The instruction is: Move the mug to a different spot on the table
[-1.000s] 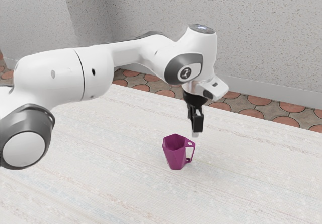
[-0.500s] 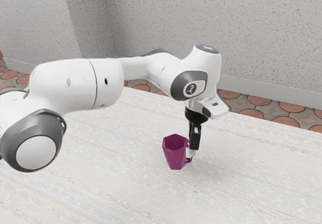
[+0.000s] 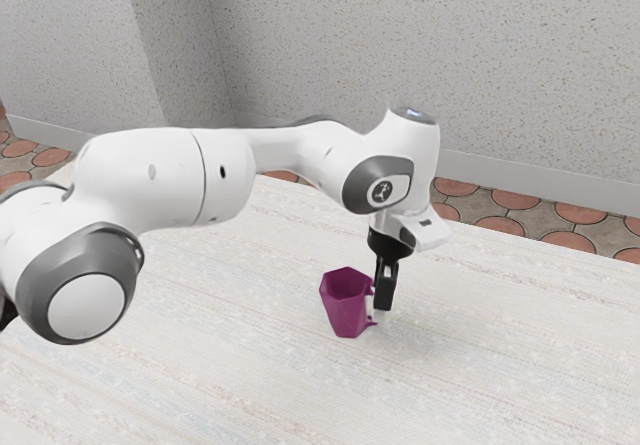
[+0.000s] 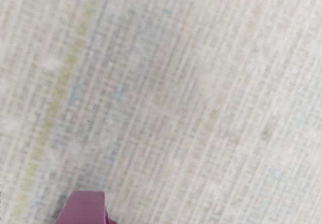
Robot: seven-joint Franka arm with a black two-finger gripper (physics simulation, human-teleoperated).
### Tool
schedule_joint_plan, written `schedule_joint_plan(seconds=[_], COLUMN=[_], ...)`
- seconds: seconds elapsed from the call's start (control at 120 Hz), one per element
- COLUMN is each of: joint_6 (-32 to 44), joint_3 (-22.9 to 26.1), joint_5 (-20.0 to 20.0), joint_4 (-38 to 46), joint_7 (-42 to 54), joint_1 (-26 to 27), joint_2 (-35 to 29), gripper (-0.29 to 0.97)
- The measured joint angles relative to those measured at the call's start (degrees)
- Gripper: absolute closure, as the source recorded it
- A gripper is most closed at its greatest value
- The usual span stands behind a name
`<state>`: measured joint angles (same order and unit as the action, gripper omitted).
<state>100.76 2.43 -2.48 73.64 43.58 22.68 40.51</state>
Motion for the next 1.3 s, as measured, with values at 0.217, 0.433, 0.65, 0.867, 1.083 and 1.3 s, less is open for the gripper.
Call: schedule_joint_plan(seconds=[0.217,0.433,0.65,0.867,1.083,1.3], joint_6=[1.25,2.60,3.33,2.98,1.86,1.52], joint_3=[-0.81,-1.28,-1.29,-1.48,-1.53,-1.46], joint_5=[-0.48,-0.58,-0.63,-1.31,-2.46,-2.66], joint_4=[-0.48,-0.67,-0.67,-0.67,-0.88,-0.93], joint_7=[1.73,3.67,5.05,5.73,5.85,5.88], joint_1=[-0.27,-0.04,0.02,0.53,0.70,0.87], joint_2=[0.24,2.37,2.86,2.87,2.87,2.87], gripper=[0.00,0.00,0.03,0.09,0.11,0.26])
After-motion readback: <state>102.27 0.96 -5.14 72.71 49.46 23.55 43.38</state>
